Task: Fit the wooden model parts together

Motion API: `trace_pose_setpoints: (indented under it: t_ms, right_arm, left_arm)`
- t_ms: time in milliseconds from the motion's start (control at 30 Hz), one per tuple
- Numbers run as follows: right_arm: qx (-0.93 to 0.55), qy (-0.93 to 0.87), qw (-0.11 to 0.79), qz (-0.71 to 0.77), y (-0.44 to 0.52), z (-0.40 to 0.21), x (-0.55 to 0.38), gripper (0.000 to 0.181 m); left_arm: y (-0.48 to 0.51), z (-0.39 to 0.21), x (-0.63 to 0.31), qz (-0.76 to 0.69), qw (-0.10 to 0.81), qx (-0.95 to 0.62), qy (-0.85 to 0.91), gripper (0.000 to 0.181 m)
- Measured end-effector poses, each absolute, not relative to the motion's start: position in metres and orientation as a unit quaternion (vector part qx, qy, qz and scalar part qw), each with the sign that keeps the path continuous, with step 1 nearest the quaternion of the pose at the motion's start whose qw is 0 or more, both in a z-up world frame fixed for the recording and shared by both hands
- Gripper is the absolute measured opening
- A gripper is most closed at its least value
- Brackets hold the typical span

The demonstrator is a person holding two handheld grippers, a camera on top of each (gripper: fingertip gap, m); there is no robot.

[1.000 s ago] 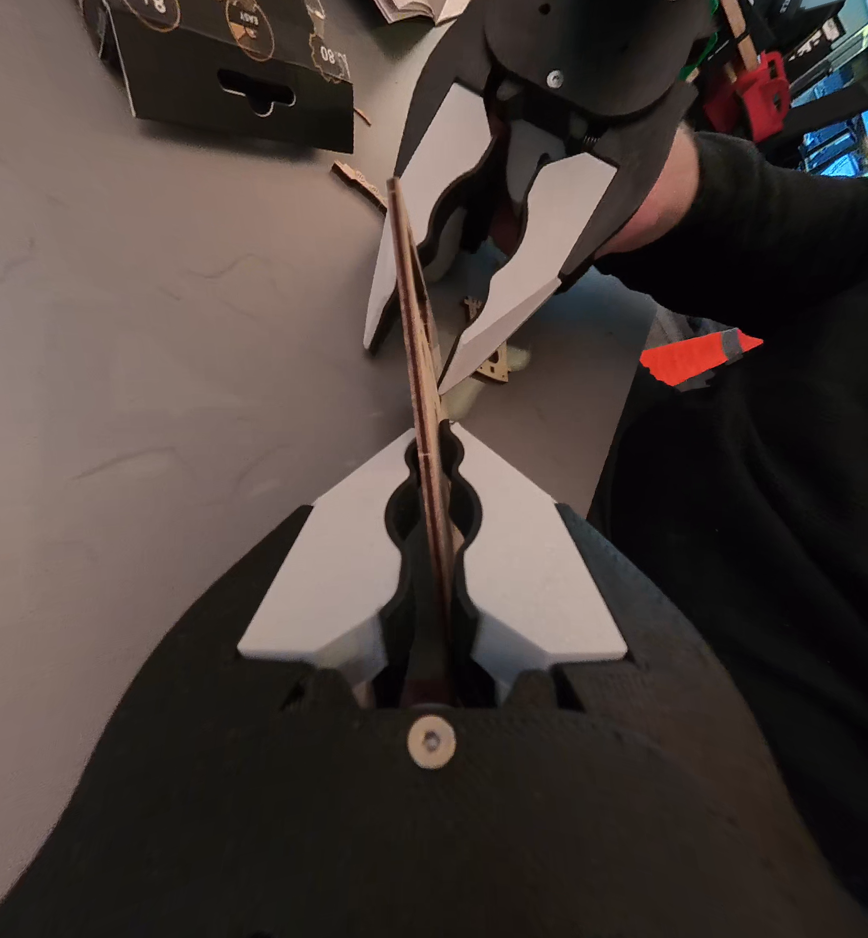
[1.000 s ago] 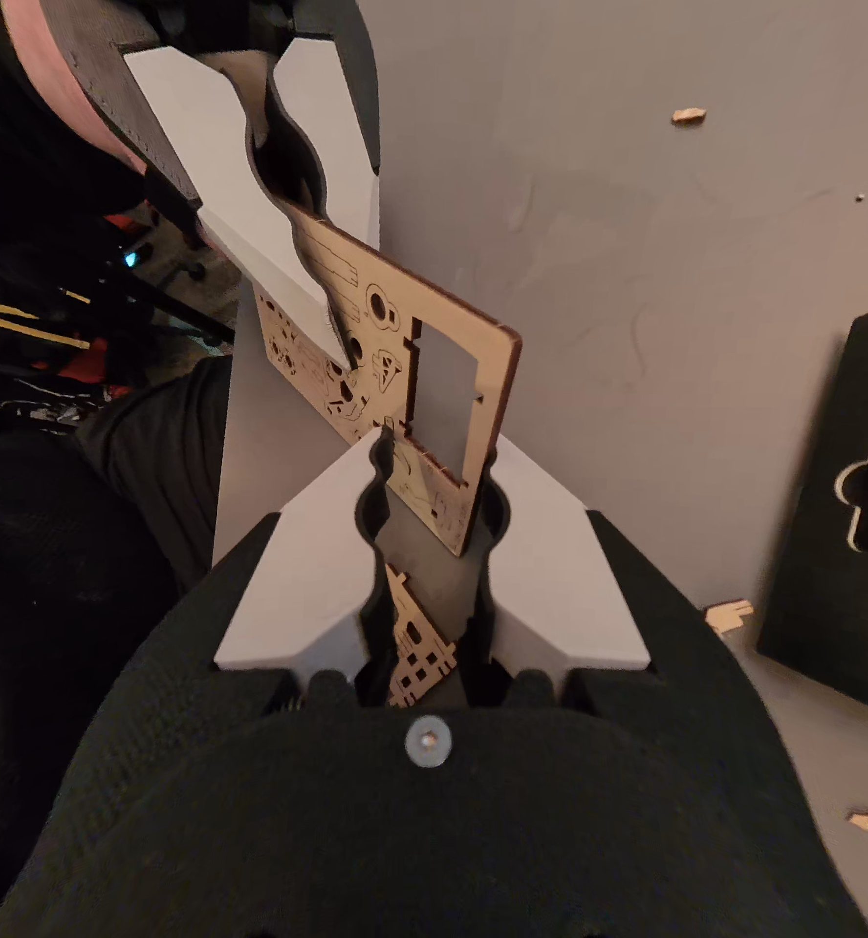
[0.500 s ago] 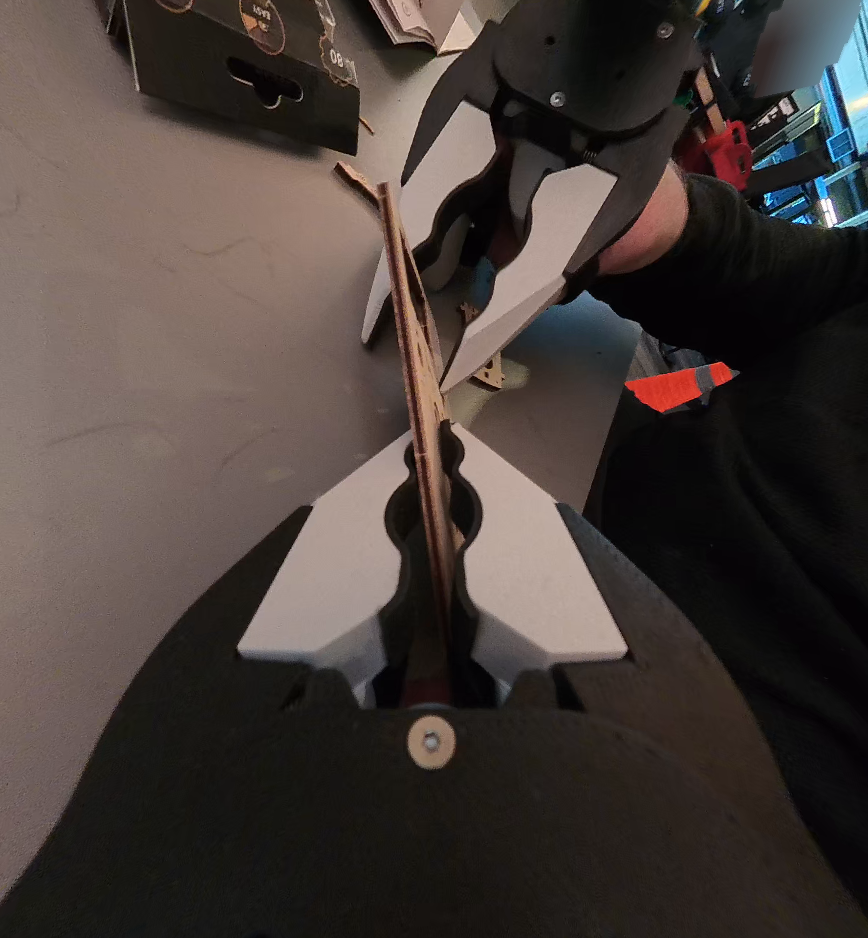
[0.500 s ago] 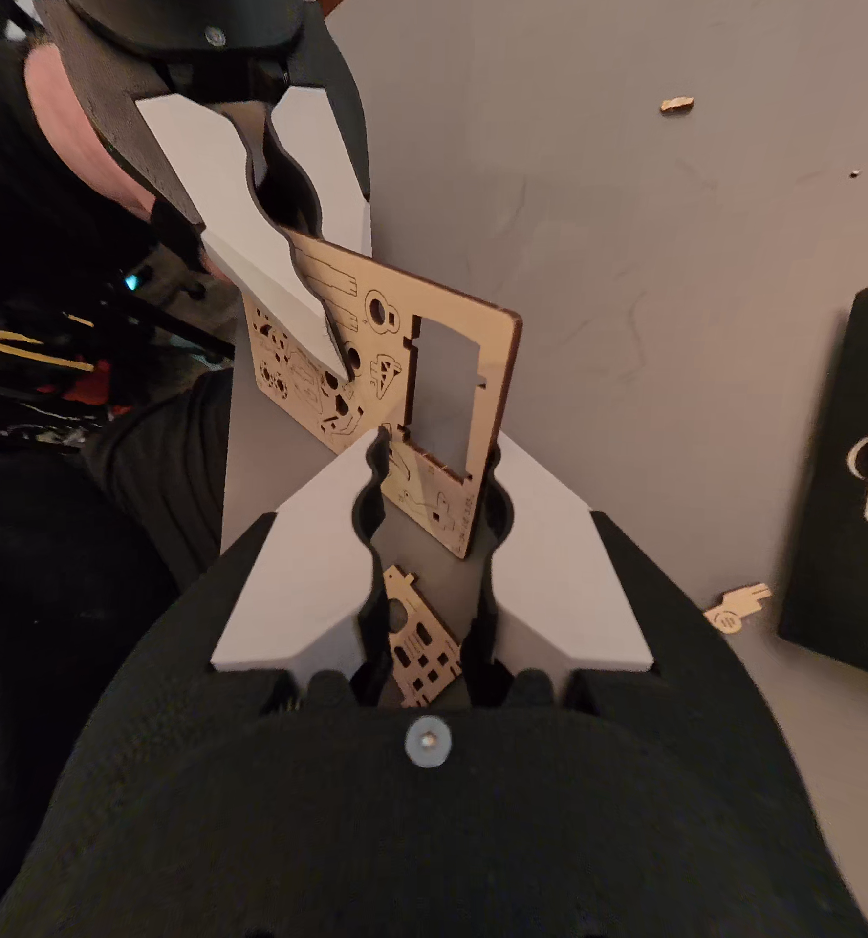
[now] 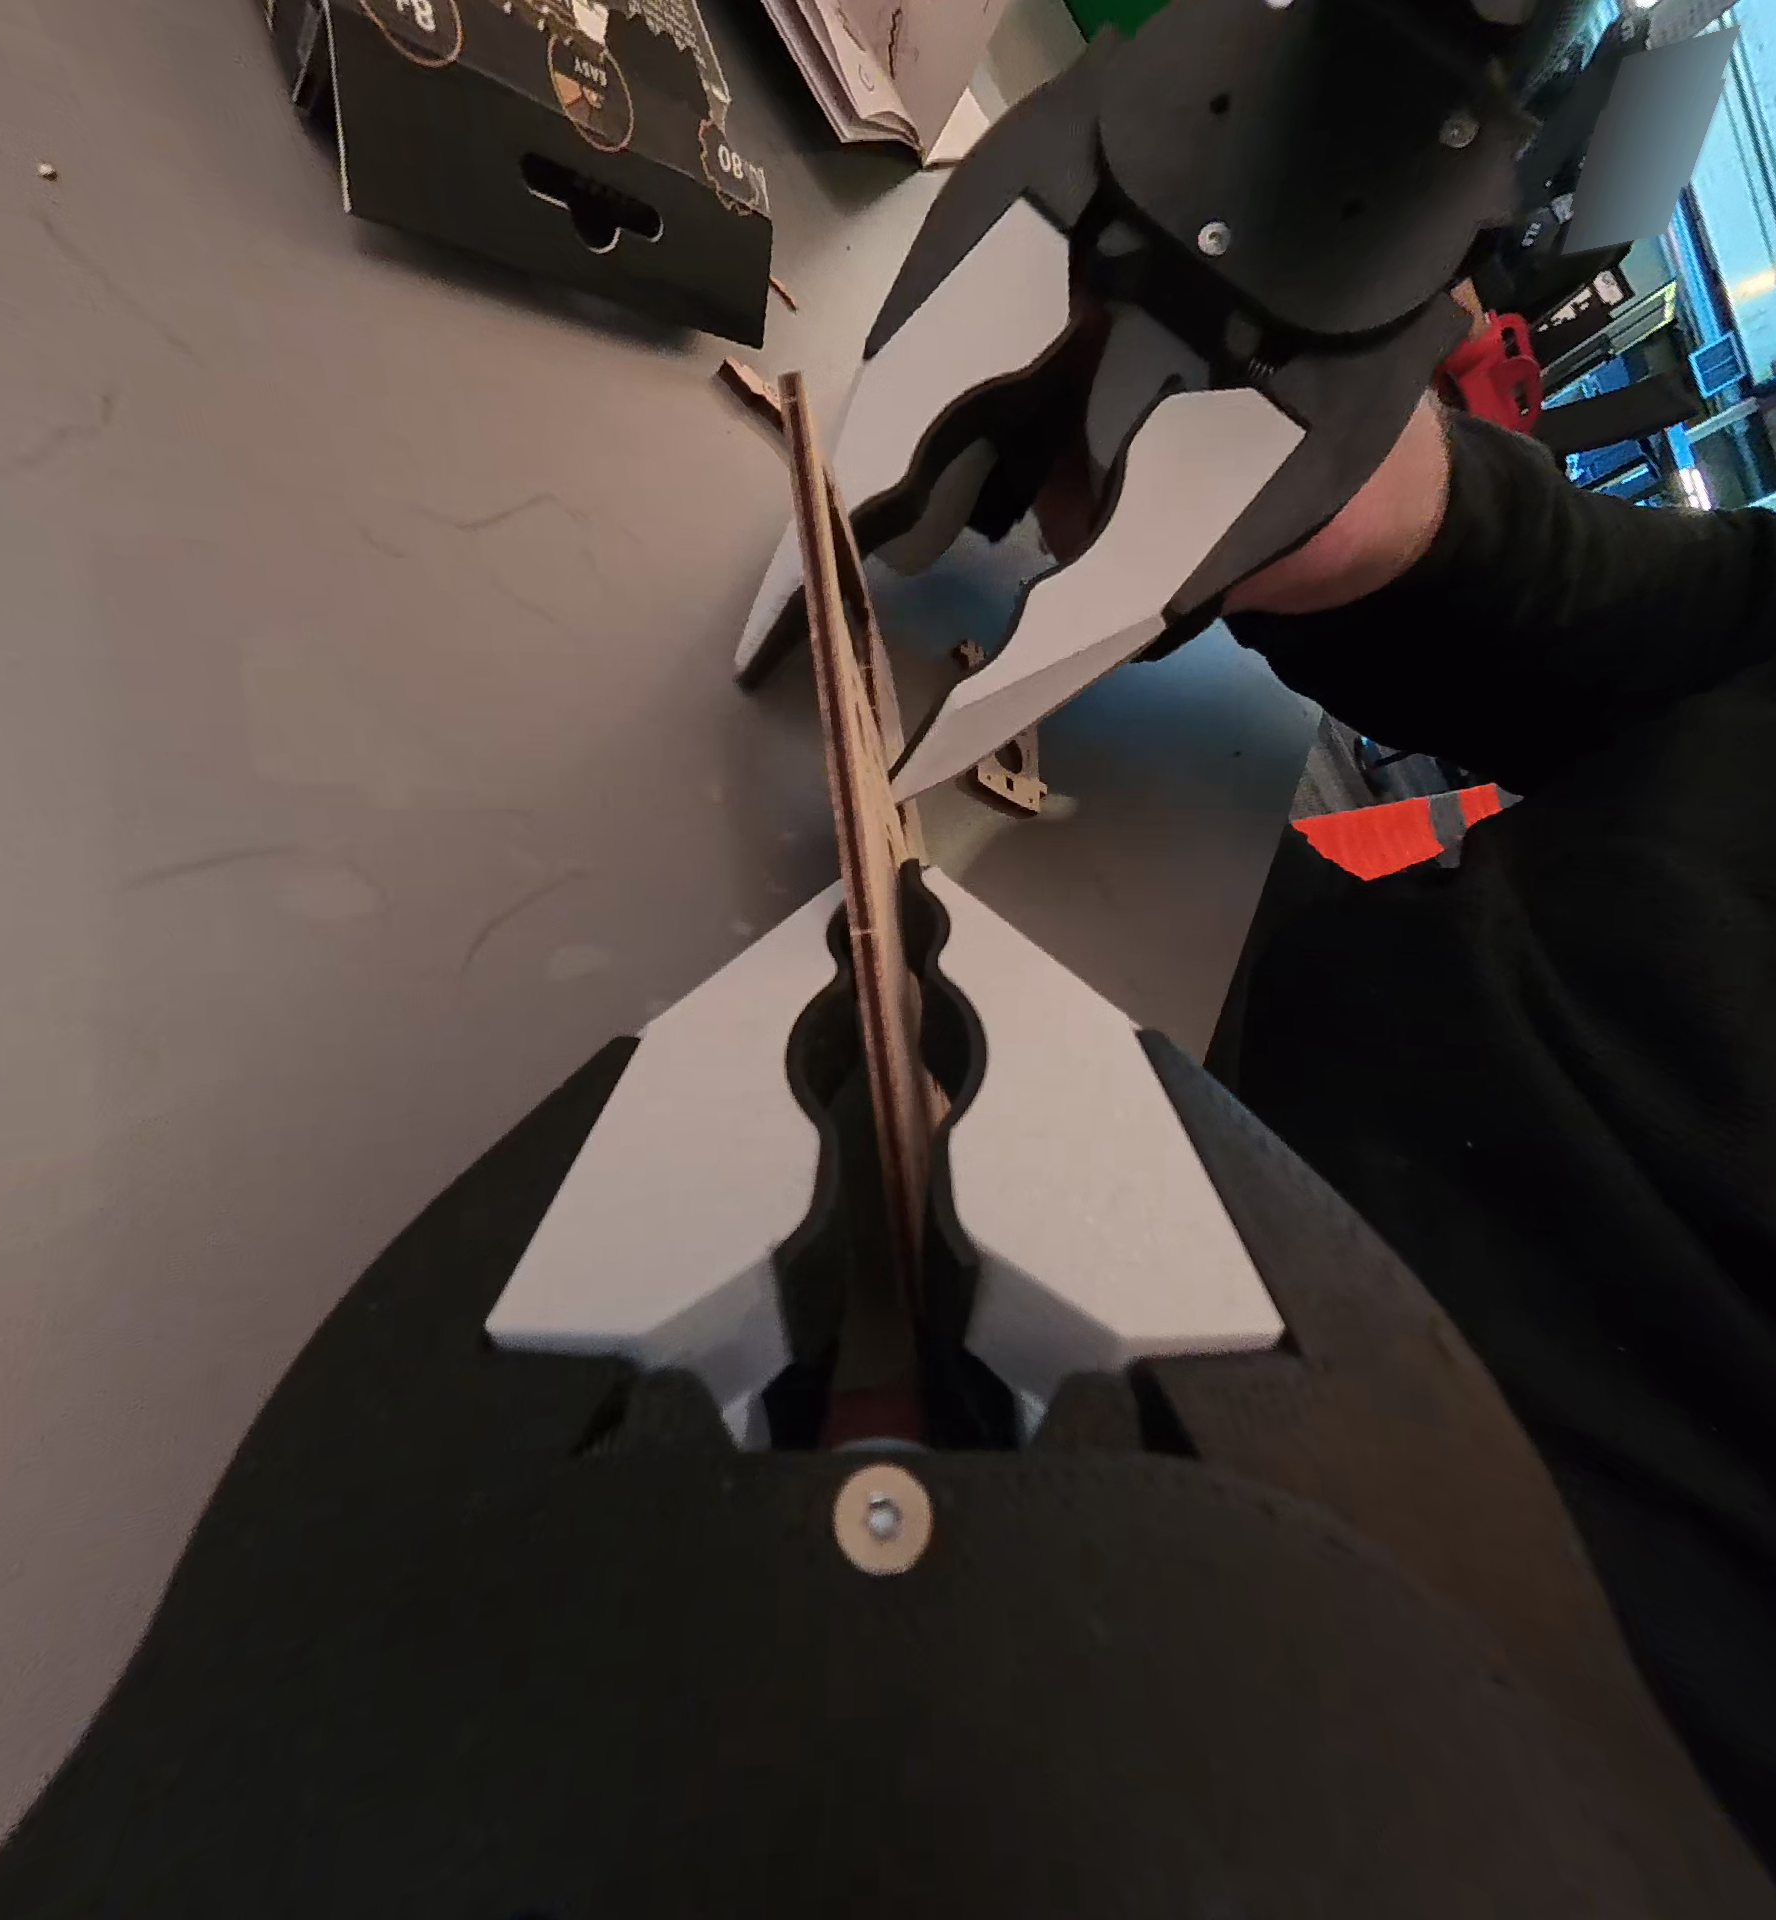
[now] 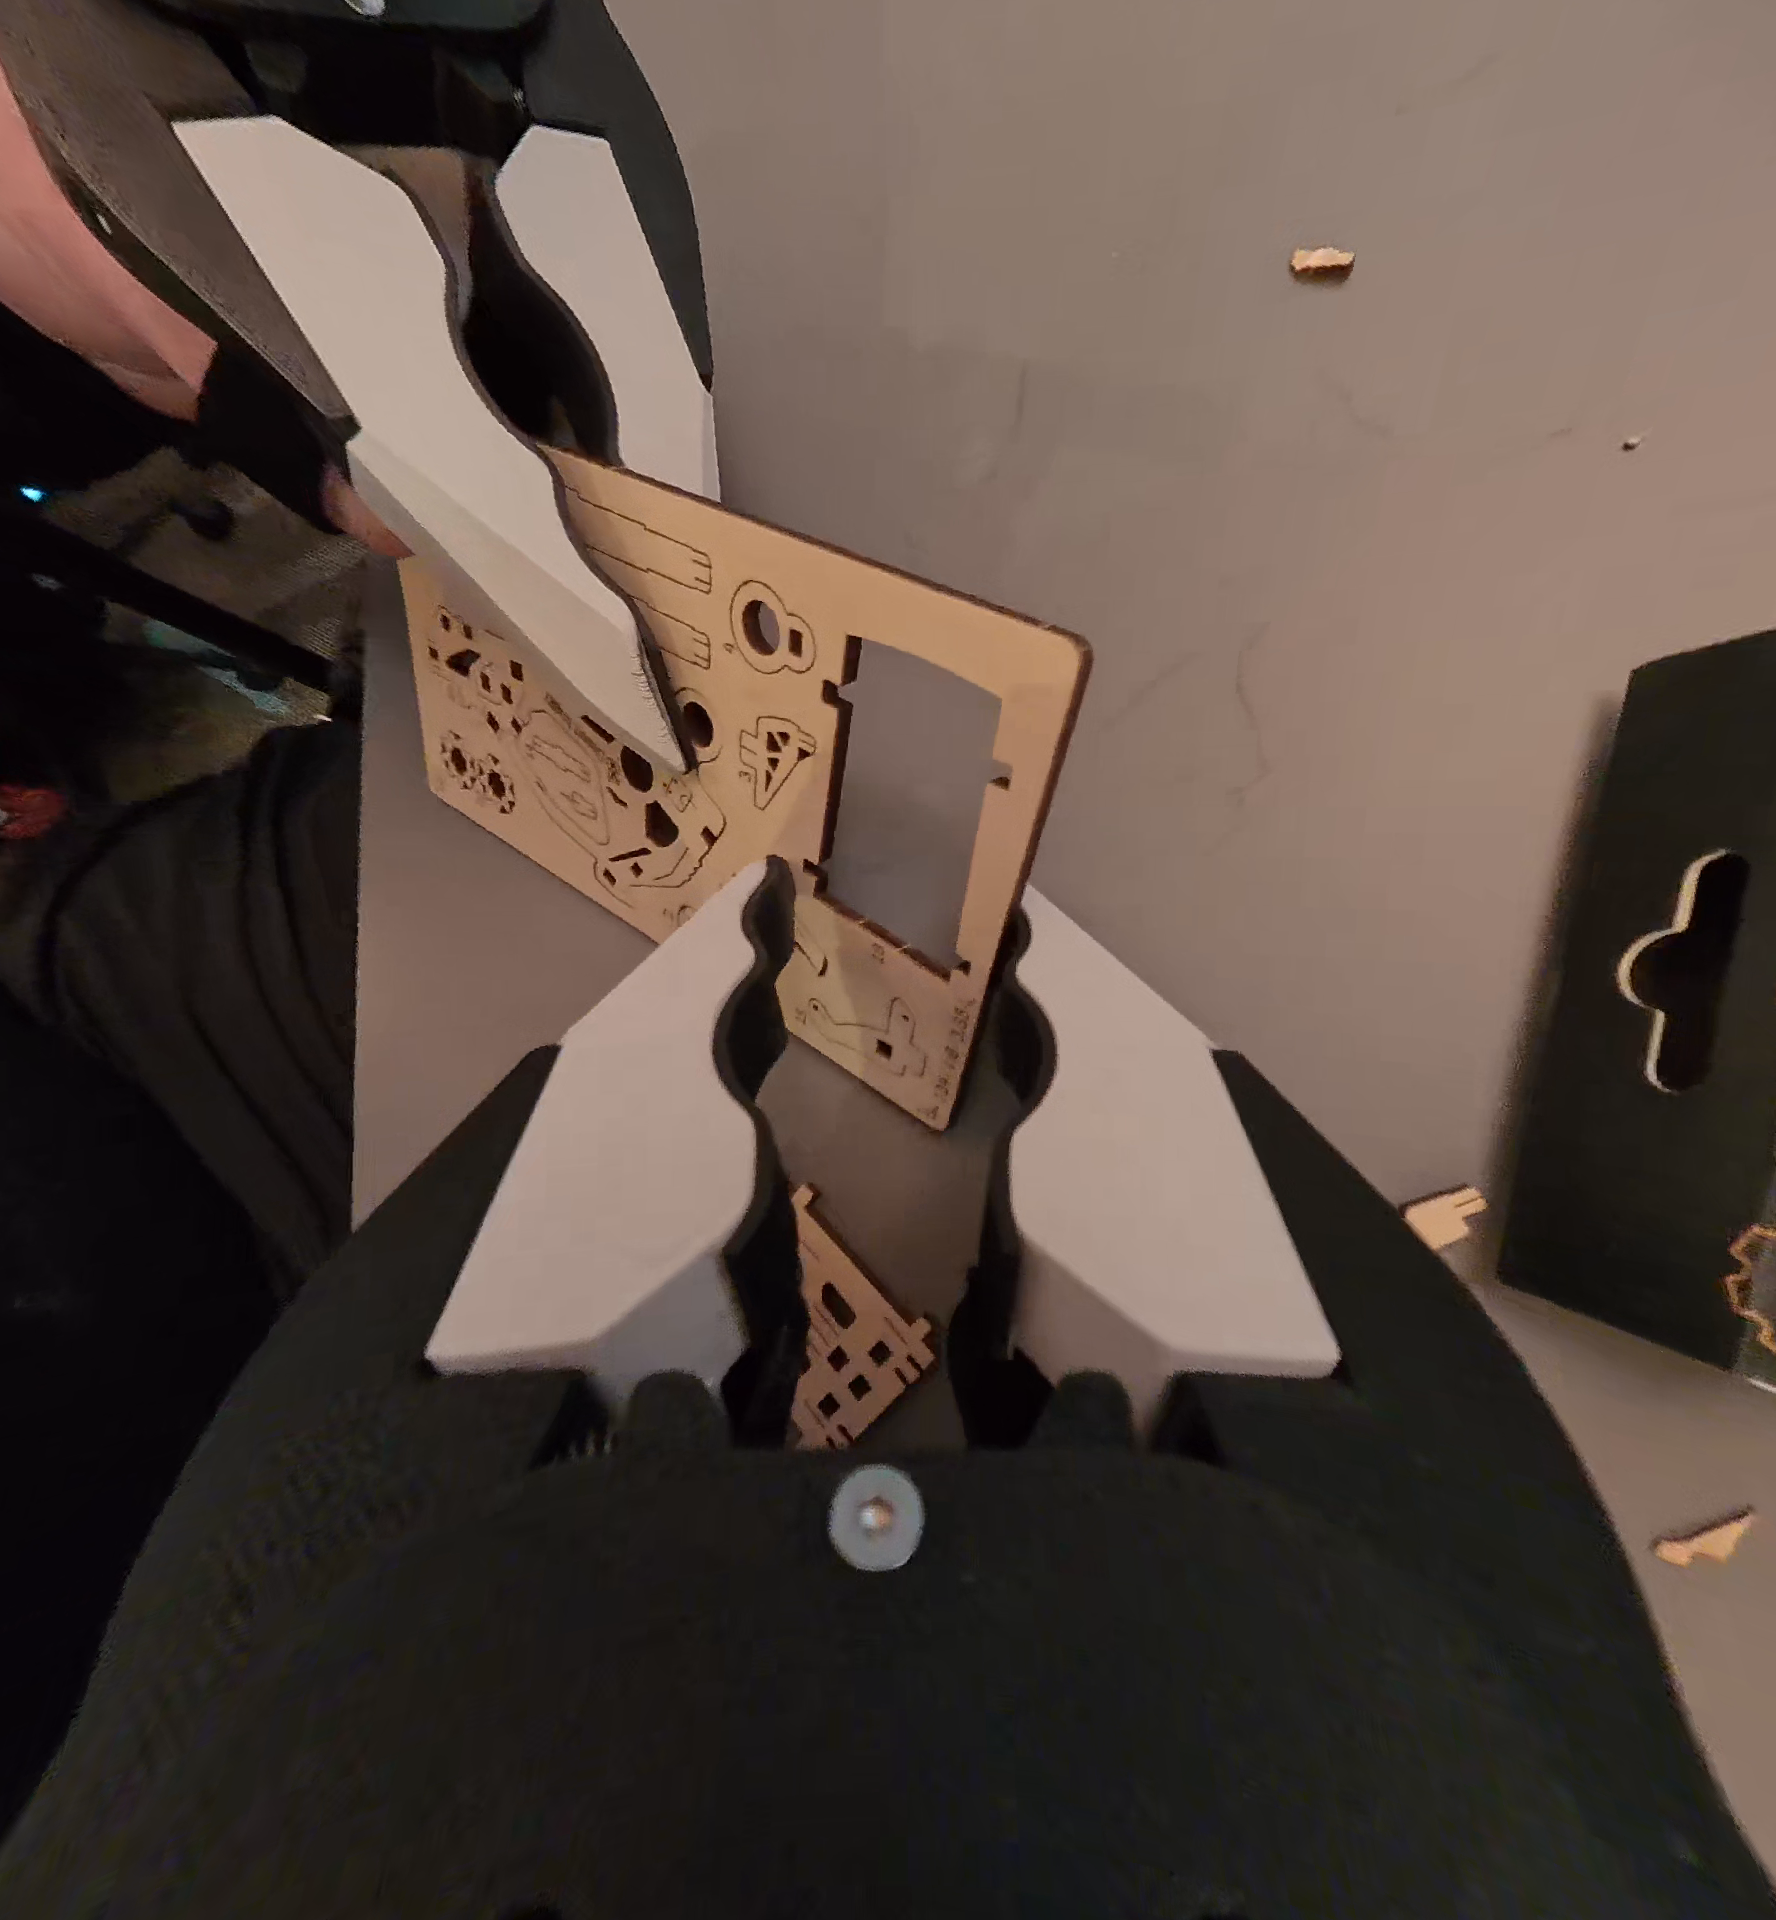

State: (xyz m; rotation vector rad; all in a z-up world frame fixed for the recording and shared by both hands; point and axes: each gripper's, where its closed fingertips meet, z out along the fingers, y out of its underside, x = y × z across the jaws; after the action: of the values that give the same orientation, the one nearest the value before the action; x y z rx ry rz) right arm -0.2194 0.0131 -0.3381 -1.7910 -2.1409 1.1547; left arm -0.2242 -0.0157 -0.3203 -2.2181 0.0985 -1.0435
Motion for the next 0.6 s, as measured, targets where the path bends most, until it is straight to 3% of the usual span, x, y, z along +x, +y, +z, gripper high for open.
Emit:
trace_pose_setpoints:
  t_ms: [333,533,600]
  right_arm:
    - [-0.590,-0.715,0.055,0.370,0.020,-0.340,-0.211,0.034]
    - [-0.561,-0.757,0.127,0.310,0.023,-0.335,-0.216,0.039]
    - [-0.560,-0.739,0.084,0.363,0.018,-0.324,-0.211,0.036]
  left_arm:
    - [-0.013,-0.318,-0.221,-0.404,0.345,-0.847,0.035,0.002]
    - [-0.014,-0.314,-0.222,-0.375,0.364,-0.852,0.048,0.002]
    - [-0.016,-0.305,-0.220,-0.347,0.382,-0.852,0.083,0.002]
